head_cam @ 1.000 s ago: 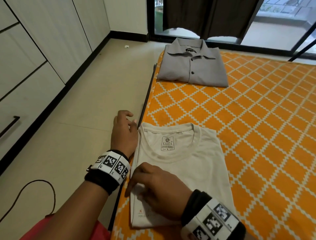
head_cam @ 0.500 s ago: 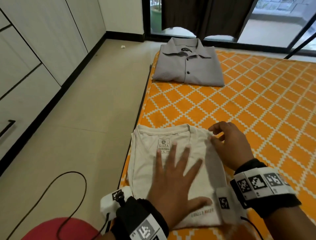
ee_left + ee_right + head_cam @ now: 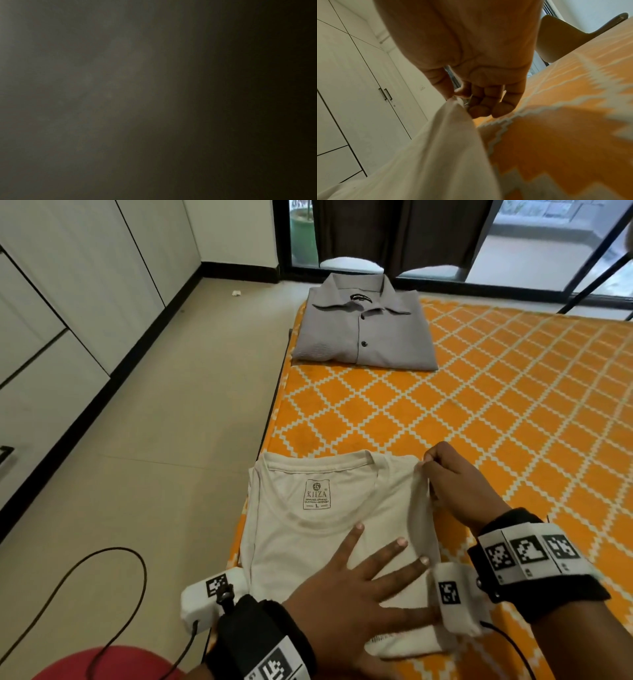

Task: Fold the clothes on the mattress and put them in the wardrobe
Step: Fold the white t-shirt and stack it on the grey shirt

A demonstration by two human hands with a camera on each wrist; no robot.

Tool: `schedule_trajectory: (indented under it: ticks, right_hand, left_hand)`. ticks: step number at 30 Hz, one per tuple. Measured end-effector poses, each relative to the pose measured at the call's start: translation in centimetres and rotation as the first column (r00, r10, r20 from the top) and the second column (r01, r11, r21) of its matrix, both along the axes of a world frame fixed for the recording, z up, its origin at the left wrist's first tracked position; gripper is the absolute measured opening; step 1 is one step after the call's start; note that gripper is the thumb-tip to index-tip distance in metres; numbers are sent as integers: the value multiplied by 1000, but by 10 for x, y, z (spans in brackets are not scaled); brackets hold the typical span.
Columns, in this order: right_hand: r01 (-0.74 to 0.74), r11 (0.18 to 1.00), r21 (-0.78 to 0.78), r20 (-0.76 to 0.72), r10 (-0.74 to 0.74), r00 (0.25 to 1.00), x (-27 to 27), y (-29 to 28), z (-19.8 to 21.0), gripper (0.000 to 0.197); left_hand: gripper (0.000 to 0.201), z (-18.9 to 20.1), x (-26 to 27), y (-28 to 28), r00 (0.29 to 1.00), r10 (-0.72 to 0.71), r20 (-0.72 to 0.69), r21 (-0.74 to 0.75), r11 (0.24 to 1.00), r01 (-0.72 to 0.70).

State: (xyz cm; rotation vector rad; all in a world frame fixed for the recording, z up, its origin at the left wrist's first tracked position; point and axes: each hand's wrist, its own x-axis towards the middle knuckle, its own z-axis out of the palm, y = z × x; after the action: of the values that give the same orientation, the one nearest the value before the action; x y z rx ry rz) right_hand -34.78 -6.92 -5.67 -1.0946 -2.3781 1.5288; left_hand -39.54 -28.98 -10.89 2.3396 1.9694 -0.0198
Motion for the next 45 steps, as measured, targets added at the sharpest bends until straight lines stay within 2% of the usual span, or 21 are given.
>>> schedule_trajectory:
  ticks: [4, 7, 10, 13, 15, 17, 18, 20, 22, 24, 28, 31, 33, 34, 36, 37, 39, 41, 43, 44, 45]
  right_hand:
    - [-22, 994, -104, -29, 19, 999, 0, 3, -4, 12]
    - [-52, 995, -83, -120, 42, 992, 1, 7, -5, 18]
    - [42, 999, 3, -165, -41, 985, -1, 12, -11, 19]
    - [165, 953, 254, -27, -163, 986, 0, 22, -21, 27]
    - [227, 906, 358, -9, -240, 971, 3, 27, -14, 26]
    - [188, 901, 392, -38, -188, 981, 7, 30, -3, 21]
    - [111, 932, 345, -43, -103, 994, 7, 29, 3, 19]
    - [-103, 992, 75, -30, 106, 994, 3, 17, 9, 19]
    - [-218, 956, -194, 21, 227, 974, -3, 6, 4, 27]
    - [-148, 964, -220, 21, 156, 987, -9, 6, -7, 35]
    - [170, 985, 25, -105, -166, 980, -6, 22, -12, 30]
    - [257, 953, 161, -202, -223, 954, 5, 27, -11, 30]
    - [235, 887, 397, -276, -129, 952, 14, 23, -5, 30]
    - [185, 810, 557, -275, -30, 961, 19, 20, -1, 30]
    - [13, 585, 811, -143, 177, 974, 26, 12, 9, 32]
    - [-72, 475, 877, -56, 250, 967, 27, 6, 11, 33]
    - [-206, 323, 924, 94, 331, 939, 28, -12, 10, 33]
    - [-242, 268, 933, 136, 359, 923, 28, -30, 10, 33]
    - [-108, 401, 910, -26, 315, 949, 29, -49, 19, 33]
    - [9, 514, 858, -158, 248, 956, 29, -59, 25, 33]
    - [122, 626, 770, -281, 161, 946, 29, -71, 27, 33]
  left_hand:
    - [53, -2, 7, -1, 997, -50, -60, 45, 998, 53]
    - [42, -8, 14, 1, 993, -88, -72, 91, 991, 94]
    - [43, -10, 15, 1, 990, -104, -95, 73, 991, 111]
    - [45, -10, 13, 1, 988, -117, -103, 37, 992, 121]
    - [46, -11, 13, 0, 988, -116, -105, 29, 992, 120]
    - [51, -11, 13, 0, 986, -104, -132, 18, 994, 108]
    - [54, -11, 12, 1, 984, -101, -150, 13, 995, 104]
    - [56, -11, 11, 1, 982, -102, -159, 15, 994, 105]
    - [52, -13, 11, 1, 984, -113, -139, 37, 992, 119]
    - [50, -15, 12, 1, 988, -118, -100, 53, 991, 124]
    - [70, -13, 11, 4, 981, -153, -115, 33, 987, 158]
    - [81, -8, 11, 6, 979, -175, -108, 14, 984, 178]
    - [83, -4, 11, 4, 976, -186, -116, 7, 982, 188]
    - [84, -2, 12, 3, 975, -187, -123, 16, 982, 190]
    - [83, 1, 15, 1, 974, -180, -135, 28, 982, 185]
    - [81, 1, 18, -1, 974, -175, -147, 31, 983, 181]
    - [73, 2, 26, -7, 970, -177, -164, 49, 981, 187]
    - [56, 9, 36, -16, 975, -211, -74, 156, 963, 220]
    - [34, 27, 38, -27, 982, -109, 152, 387, 921, 42]
    - [25, 35, 33, -29, 967, 40, 252, 492, 855, -164]
    - [20, 43, 26, -31, 903, 223, 368, 540, 739, -402]
